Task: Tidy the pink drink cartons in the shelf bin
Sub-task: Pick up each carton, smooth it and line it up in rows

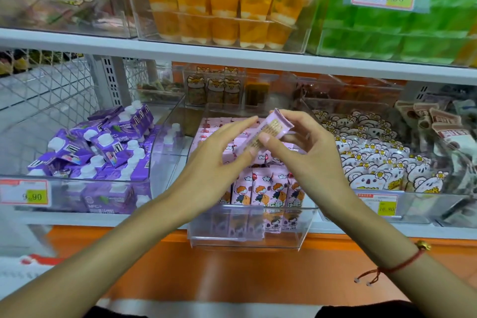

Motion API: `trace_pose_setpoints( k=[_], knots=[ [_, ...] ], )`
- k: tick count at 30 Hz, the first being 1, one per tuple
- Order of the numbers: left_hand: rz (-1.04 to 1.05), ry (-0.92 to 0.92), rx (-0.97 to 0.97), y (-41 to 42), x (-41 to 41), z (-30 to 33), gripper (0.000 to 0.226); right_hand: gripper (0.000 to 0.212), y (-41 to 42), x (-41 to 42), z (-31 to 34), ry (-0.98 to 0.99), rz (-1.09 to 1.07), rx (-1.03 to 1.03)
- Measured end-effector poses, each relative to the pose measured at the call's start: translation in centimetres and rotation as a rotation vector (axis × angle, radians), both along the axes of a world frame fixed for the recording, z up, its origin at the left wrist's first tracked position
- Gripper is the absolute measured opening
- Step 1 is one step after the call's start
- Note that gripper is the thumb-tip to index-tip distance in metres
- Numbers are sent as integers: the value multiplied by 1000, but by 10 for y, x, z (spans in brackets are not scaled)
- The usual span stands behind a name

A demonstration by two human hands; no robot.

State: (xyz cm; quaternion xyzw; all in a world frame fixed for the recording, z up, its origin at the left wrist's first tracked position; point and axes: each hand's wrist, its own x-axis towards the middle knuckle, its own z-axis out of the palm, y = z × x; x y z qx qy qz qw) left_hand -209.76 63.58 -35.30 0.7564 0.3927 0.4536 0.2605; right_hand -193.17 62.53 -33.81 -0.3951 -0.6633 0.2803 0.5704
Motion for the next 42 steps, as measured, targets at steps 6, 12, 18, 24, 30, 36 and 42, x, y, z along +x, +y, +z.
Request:
trace_pose_setpoints(
  k=[6, 12, 18, 24, 30, 36, 42],
  knots=[
    [123, -115, 155, -1, 6, -1, 38, 44, -3, -7, 3, 64, -38, -66],
    [-43, -195, -41, 6, 5, 0, 28, 48, -1, 9, 10, -74, 94, -42],
    [112, -44, 15, 11, 1, -5, 20, 35, 13, 18, 8, -42, -185, 24],
    [105, 451, 33, 11, -1, -12, 27, 37, 22, 19, 2, -343, -406, -3],
    [171, 606, 106, 13, -1, -15, 34, 40, 27, 9, -5, -764, -422, -5],
    [238, 573, 157, 12, -6, -11, 35, 36, 35, 0, -12, -1032, -404, 47],
    [135, 699, 198, 14, -10, -9, 61, 41, 31, 5, -17, -1298, -286, 72]
  ],
)
